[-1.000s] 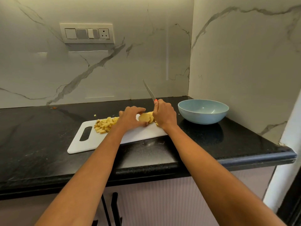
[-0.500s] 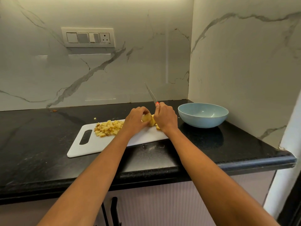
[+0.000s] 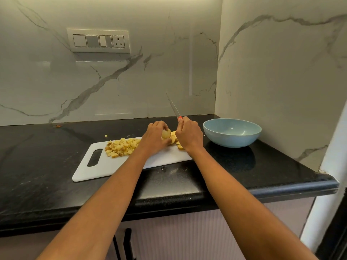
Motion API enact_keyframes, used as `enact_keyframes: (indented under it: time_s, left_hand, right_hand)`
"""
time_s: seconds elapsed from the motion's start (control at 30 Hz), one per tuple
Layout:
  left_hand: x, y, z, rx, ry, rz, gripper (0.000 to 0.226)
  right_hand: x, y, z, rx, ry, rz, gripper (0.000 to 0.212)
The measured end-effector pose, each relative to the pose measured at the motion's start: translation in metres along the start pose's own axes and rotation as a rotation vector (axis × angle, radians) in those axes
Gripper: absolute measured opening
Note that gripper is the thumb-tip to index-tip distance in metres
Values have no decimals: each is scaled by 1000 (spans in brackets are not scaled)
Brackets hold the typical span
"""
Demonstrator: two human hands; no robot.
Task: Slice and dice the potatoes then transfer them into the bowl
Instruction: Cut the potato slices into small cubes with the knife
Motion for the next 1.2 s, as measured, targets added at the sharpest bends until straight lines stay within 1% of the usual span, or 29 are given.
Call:
enact_keyframes:
  time_s: [0.17,0.33,0.4,0.47,0.57,0.6,0.63,0.73,0.8,0.87,0.9,1.0,1.07,1.2]
  left_hand:
    - [0,3,3,3,35,-26,35]
    - [5,-3,22,114,75,4,30]
    - [12,-8,33,123,65,11,29]
    - [24,-12,39,108,4,-5,28]
    - [48,-16,34,8,-183,-12,33]
    - [55,-19,32,-22,-217,11,37]
    - [60,-22,32,-32,-211,45,39]
    - [65,-30,41,3,-78,132,34]
    - [66,-33,41,-1,-61,167,30]
    - [67,-34,37,-16,-80,178,26]
    - [67,-34,36,-34,-81,184,24]
    - [66,-35,35,-76,-73,202,25]
    - [67,-34,35,-76,-55,203,23]
    - [73,-30,36,-105,-20,199,20]
  right_hand:
    - [1,0,3,7,-3,-15,38]
    - [2,0,6,-1,7,-31,37]
    - [3,0,6,0,-4,-37,37]
    - [3,0,8,2,-4,-47,37]
    - [5,-1,11,-9,-5,-58,36]
    - [6,-2,11,-11,-10,-59,35]
    - [7,-4,13,-13,-16,-61,34]
    - [14,-9,19,-23,-36,-79,33]
    - [23,-11,25,-62,-44,-119,30]
    - [37,-16,28,-96,-104,-139,29]
    - [44,-21,27,-95,-159,-138,29]
    - [67,-44,22,20,-335,-74,27]
    - [78,-60,23,132,-393,-15,28]
    - [93,-75,34,199,-485,-42,27]
Point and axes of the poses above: each hand's wrist, its own x-axis away from the middle knuckle, its own z-axis out of the back of the hand, y = z × x, the point moved 7 cm from there along -x, towards the middle knuckle, and after that the axes turned 15 degrees about z, right-handed, at the moved point
